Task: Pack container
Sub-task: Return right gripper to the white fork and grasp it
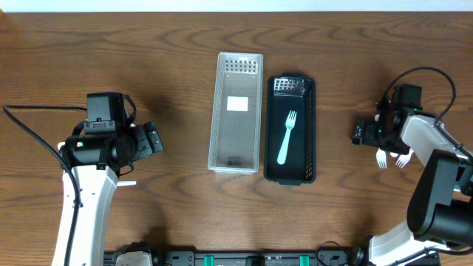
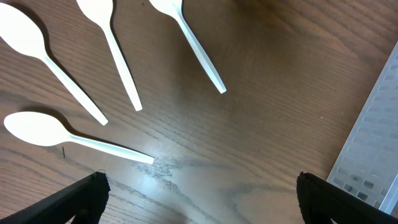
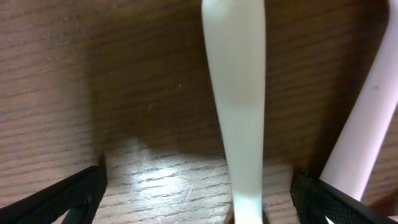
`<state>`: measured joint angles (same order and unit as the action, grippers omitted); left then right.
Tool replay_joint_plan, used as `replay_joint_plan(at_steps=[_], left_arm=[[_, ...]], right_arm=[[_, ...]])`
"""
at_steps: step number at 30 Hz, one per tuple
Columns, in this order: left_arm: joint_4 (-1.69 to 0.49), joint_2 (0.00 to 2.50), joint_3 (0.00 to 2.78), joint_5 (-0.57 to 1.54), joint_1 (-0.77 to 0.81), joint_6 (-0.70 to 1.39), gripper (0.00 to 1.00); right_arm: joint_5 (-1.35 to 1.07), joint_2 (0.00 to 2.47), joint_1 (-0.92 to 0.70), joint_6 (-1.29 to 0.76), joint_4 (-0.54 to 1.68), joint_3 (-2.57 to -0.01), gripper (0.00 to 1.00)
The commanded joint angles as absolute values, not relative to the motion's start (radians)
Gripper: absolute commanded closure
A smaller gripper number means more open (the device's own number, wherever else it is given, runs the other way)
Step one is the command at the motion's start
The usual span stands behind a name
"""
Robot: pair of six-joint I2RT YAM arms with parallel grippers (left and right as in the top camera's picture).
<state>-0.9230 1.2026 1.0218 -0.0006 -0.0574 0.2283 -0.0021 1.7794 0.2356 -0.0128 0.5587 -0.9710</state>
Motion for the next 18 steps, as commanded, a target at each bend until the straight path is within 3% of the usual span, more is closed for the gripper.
replay_joint_plan(at_steps=[1, 5, 8, 11, 18], left_arm=[[-0.926, 1.208, 1.044, -0.009, -0.062, 0.212, 0.02], [-0.926, 1.208, 1.044, -0.009, -0.062, 0.211, 0.02], [-0.926, 1.208, 1.044, -0.009, -0.062, 0.212, 0.02], [-0.926, 1.208, 1.044, -0.009, -0.062, 0.211, 0.02], [-0.926, 1.208, 1.044, -0.009, -0.062, 0.212, 0.02]], right_arm=[[-0.017, 1.787, 0.24, -0.003, 0.556, -0.948, 0.01], [-0.017, 1.787, 0.24, -0.003, 0.553, -0.948, 0.04], [-0.02, 1.787, 0.24, -0.007, 0.554, -0.948, 0.16], [-0.02, 1.787, 0.24, -0.007, 0.553, -0.948, 0.4], [-0.02, 1.787, 0.24, -0.03, 0.546, -0.948, 0.58]])
